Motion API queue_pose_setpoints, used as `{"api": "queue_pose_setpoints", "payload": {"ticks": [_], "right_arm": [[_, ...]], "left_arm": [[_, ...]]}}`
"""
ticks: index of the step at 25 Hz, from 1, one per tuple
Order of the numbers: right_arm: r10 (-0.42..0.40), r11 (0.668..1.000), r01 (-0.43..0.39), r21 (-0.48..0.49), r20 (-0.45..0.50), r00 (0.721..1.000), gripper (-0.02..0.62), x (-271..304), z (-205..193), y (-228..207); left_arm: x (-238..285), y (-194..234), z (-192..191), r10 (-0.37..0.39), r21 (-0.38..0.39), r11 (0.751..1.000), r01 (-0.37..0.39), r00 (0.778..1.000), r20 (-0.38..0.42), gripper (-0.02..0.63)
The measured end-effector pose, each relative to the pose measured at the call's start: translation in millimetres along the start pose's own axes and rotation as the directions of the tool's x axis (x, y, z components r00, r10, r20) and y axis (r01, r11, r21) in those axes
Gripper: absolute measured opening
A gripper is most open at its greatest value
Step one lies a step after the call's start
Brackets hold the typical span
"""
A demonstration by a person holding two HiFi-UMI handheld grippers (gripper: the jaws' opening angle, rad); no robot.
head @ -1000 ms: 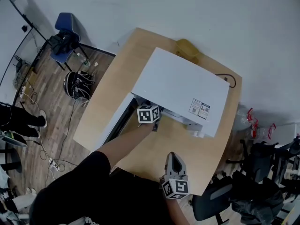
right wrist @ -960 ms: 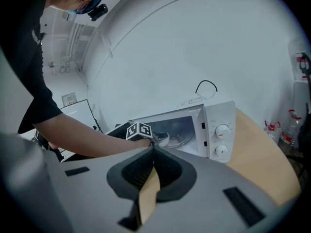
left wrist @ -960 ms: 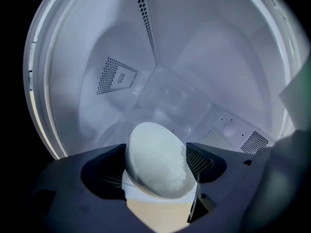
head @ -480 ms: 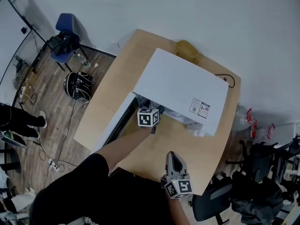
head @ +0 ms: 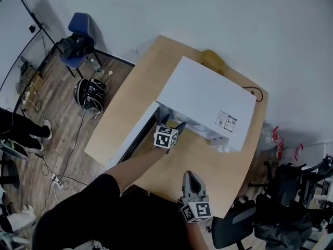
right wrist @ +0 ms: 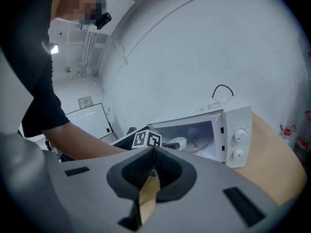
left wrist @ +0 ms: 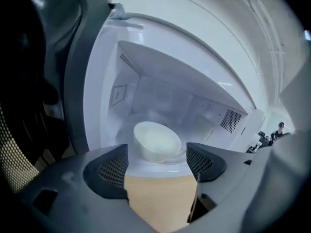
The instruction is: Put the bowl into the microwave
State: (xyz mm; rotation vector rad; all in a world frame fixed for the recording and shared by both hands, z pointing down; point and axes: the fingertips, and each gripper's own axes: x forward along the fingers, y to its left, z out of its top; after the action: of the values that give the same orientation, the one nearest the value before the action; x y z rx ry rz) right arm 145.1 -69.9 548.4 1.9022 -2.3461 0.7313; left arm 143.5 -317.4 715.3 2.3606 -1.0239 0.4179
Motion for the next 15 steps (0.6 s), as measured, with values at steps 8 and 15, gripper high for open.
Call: {"api": "queue_pose_setpoints", "payload": {"ticks": [8,15], "right_arm": [[-0.032,0.999,0.032,-0.013,0.005,0.999,0.06,-6.3,0.9,1.8],[-0.052,0.999,0.052,-0.012,-0.002,0.999,0.061,-7.2,-1.6,-7.2]], "left_arm": [[-0.5,-5.0,-4.2,-0.048,0.07,0.996,0.051,0.998,-0.037,0.245],[6.2,2.0,-10.1,-0.046,0.114,0.992,0.054,0.997,-0.069,0.221]]}}
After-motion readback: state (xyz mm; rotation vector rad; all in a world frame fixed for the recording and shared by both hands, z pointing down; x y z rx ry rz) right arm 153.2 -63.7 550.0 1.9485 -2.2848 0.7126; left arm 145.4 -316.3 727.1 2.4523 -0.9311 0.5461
